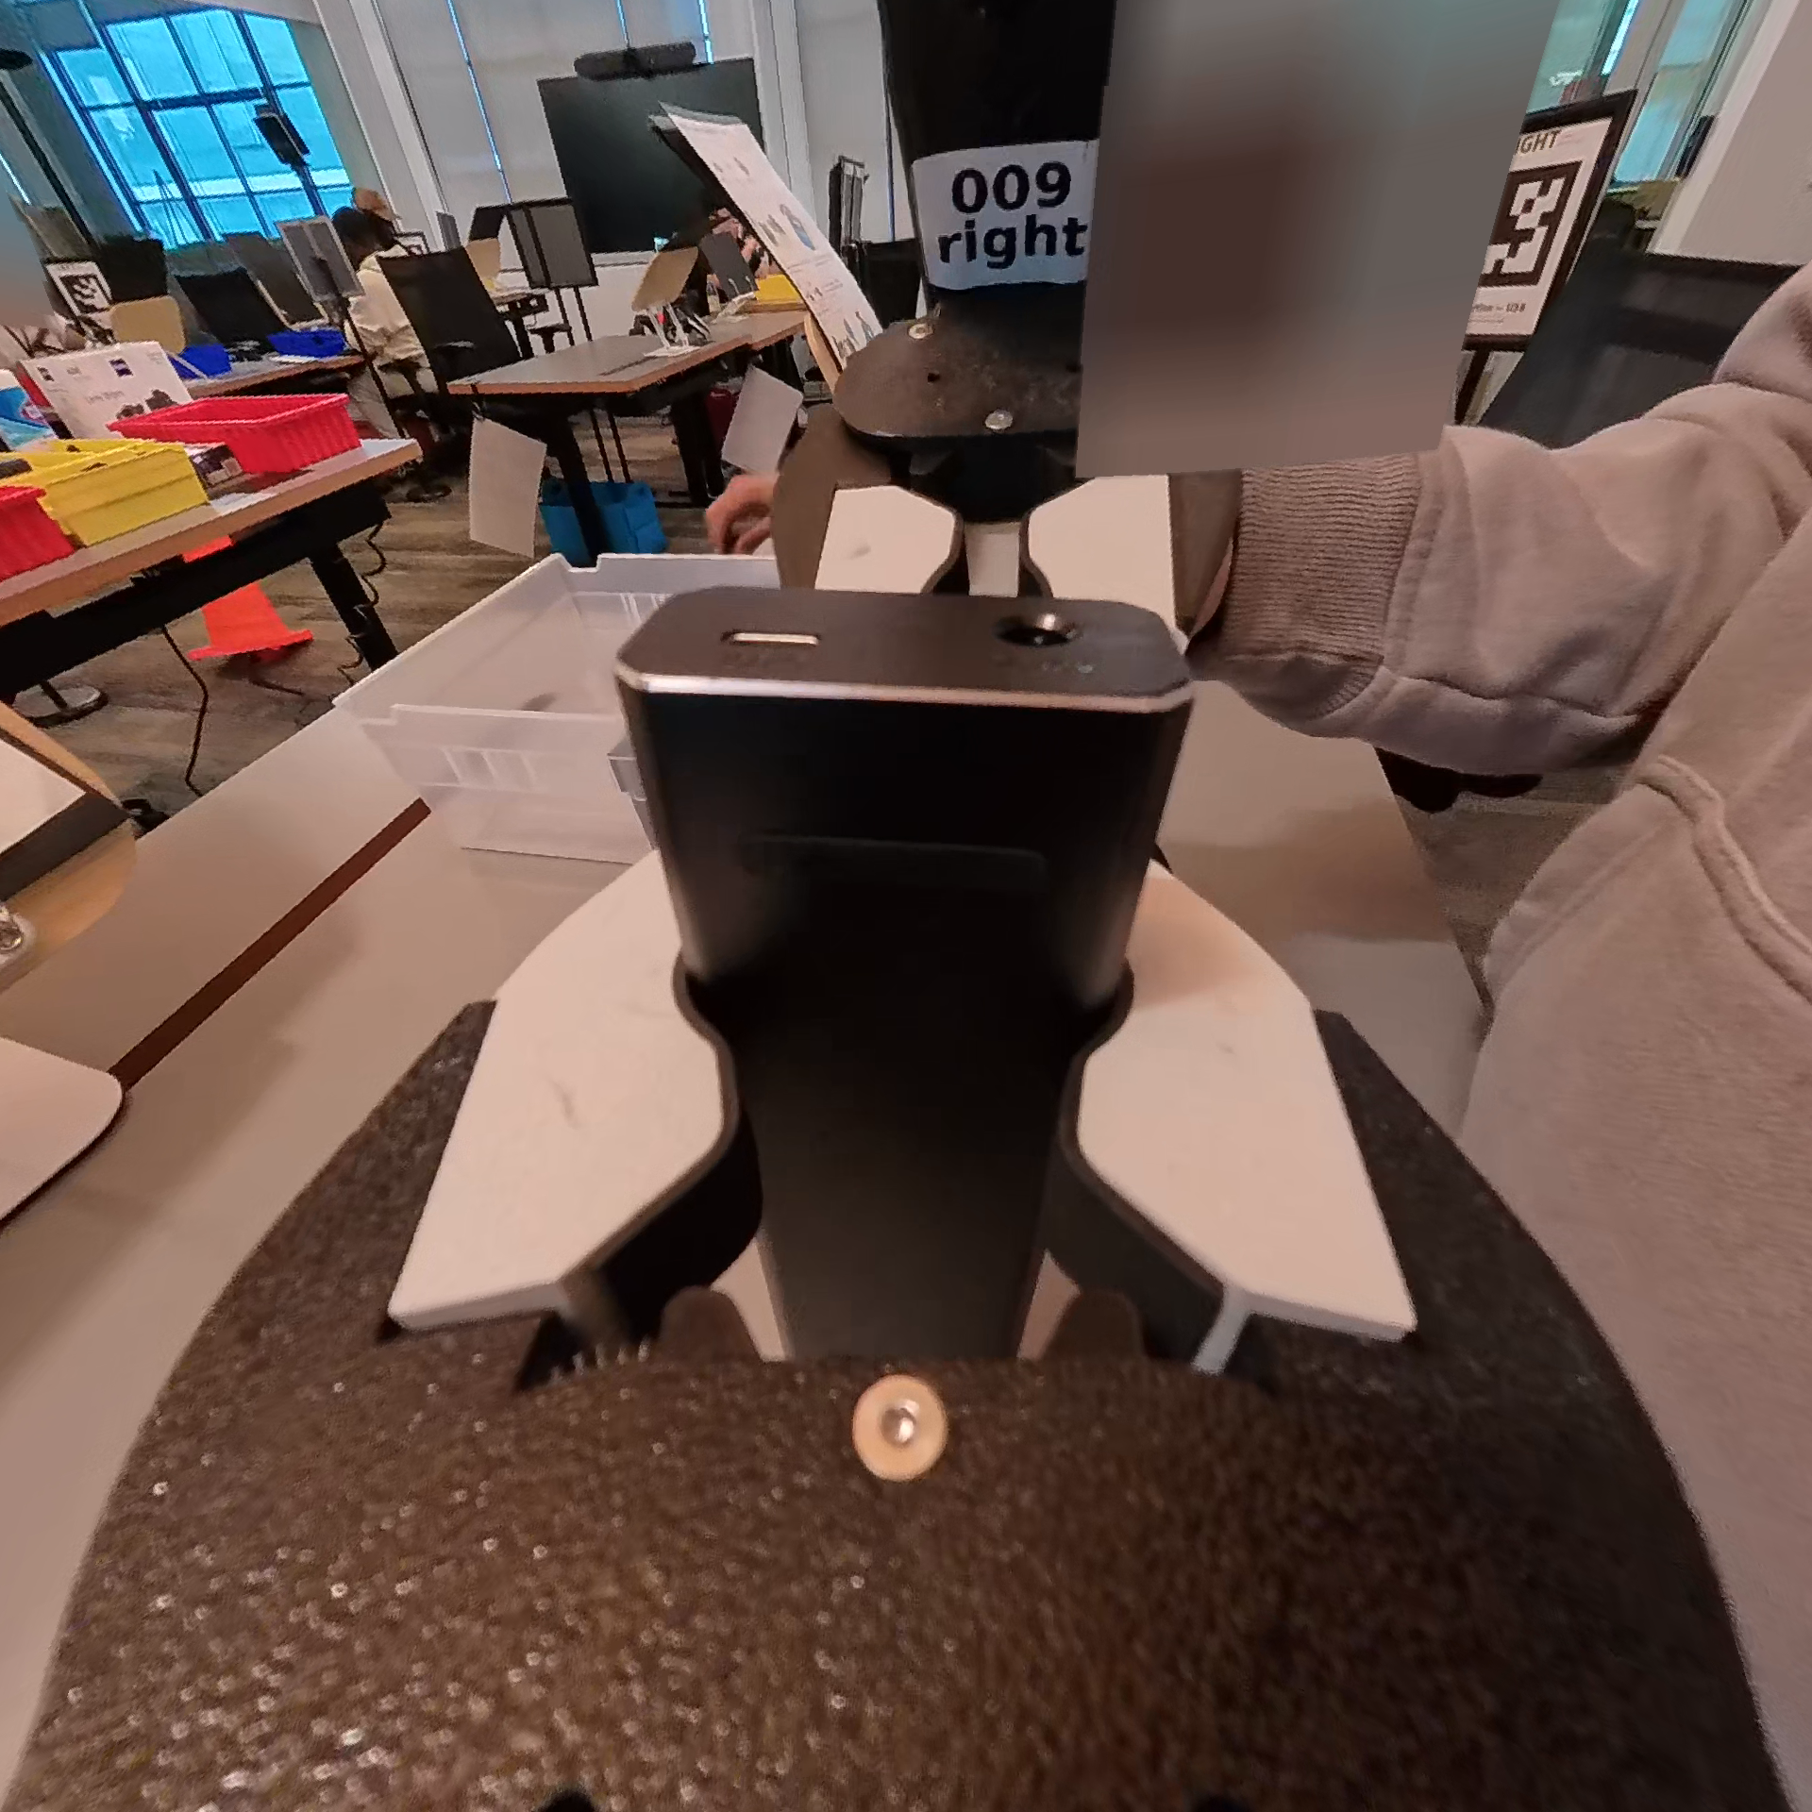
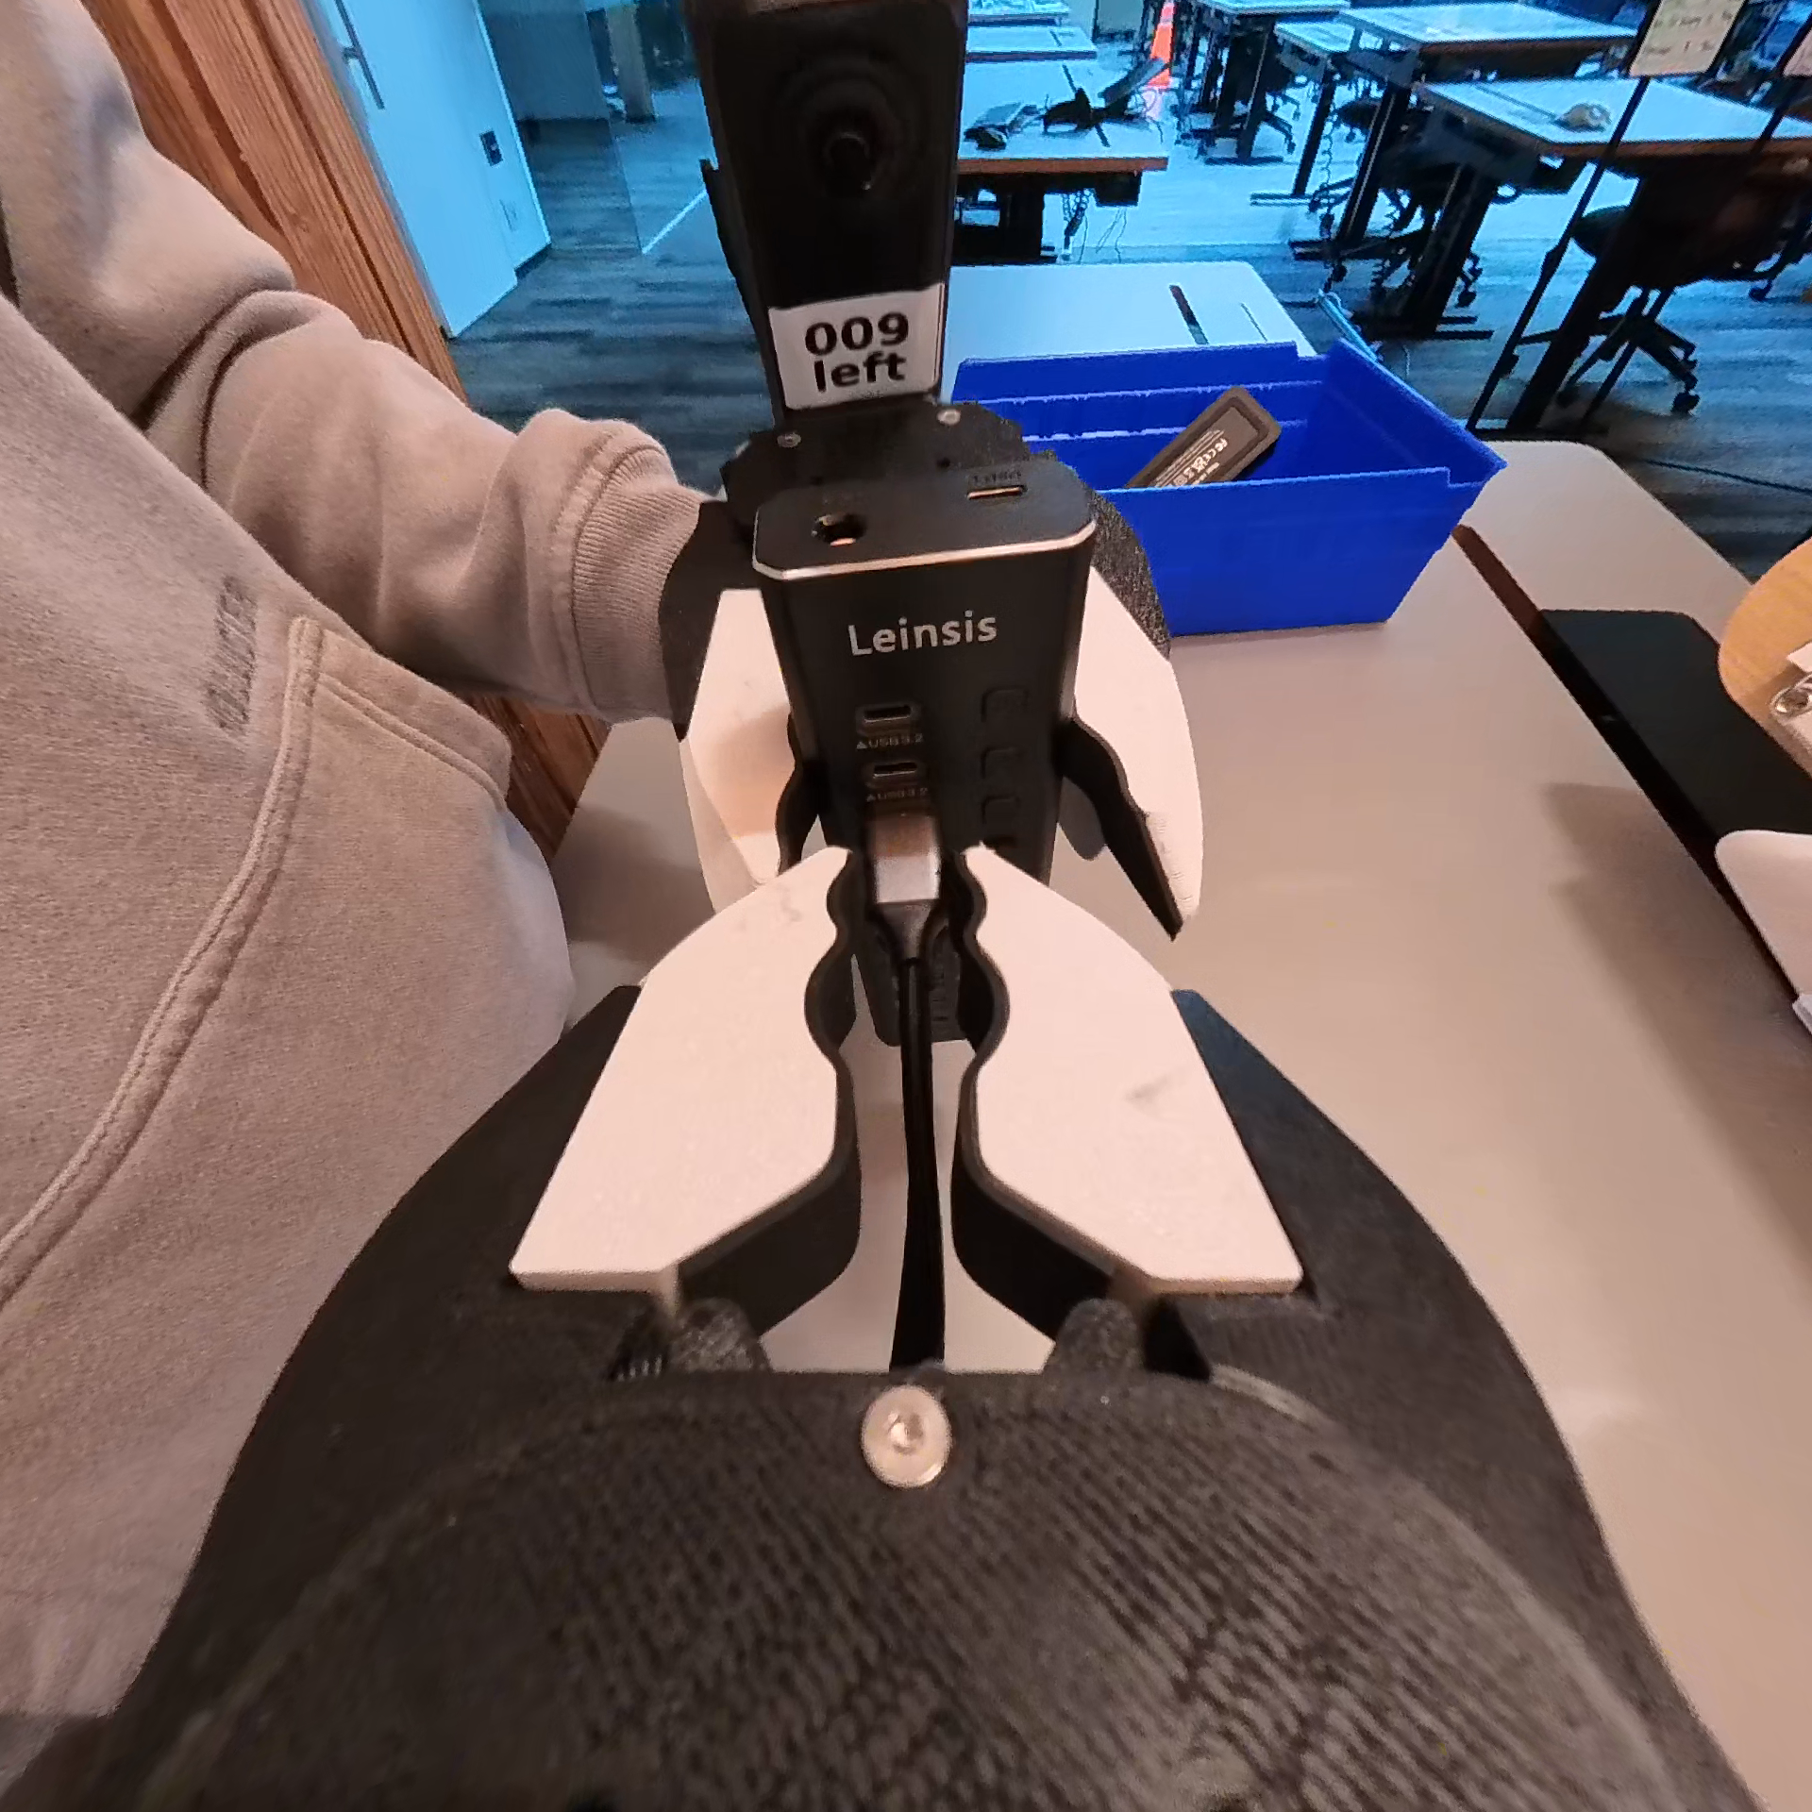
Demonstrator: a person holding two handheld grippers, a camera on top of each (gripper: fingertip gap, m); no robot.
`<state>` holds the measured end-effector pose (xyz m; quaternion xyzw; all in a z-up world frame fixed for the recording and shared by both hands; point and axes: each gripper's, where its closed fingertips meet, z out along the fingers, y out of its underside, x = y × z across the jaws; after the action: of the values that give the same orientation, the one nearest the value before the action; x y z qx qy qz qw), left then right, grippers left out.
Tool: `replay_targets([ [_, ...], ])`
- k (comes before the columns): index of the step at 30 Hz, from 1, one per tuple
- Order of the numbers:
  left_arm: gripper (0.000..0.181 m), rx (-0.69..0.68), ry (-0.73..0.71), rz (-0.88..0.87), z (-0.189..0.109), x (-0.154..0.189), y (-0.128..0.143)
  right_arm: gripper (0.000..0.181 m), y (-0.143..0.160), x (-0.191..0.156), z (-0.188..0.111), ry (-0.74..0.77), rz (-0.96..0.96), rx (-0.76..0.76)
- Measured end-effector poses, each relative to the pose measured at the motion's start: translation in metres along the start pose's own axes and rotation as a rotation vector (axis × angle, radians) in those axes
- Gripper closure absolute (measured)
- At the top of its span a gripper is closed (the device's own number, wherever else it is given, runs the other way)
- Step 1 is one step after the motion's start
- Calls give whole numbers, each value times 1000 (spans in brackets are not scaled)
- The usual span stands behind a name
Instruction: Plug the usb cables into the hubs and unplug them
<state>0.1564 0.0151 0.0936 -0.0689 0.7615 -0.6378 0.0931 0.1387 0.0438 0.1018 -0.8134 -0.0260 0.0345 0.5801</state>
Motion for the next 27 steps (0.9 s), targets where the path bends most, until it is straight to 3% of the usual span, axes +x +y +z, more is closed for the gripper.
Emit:
replay_targets([
  [6, 110, 6, 22, -7, 1, 0, 1, 157, 14, 2, -8, -7, -43, -82],
  [11, 110, 13, 36, -2, 1, 1, -2, 164, 4, 0, -3, 4, -120, -38],
  [18, 110, 31, 19, 14, -3, -1, -6, 164, -3, 2, -2, 43, -46, 30],
  [25, 110, 66, 38, -50, 4, 7, 1, 163, 7, -5, -8, 34, -35, -88],
  [27, 110, 76, -23, -84, -13, -6, 7, 163, 21, 5, -26, 109, -51, -180],
])
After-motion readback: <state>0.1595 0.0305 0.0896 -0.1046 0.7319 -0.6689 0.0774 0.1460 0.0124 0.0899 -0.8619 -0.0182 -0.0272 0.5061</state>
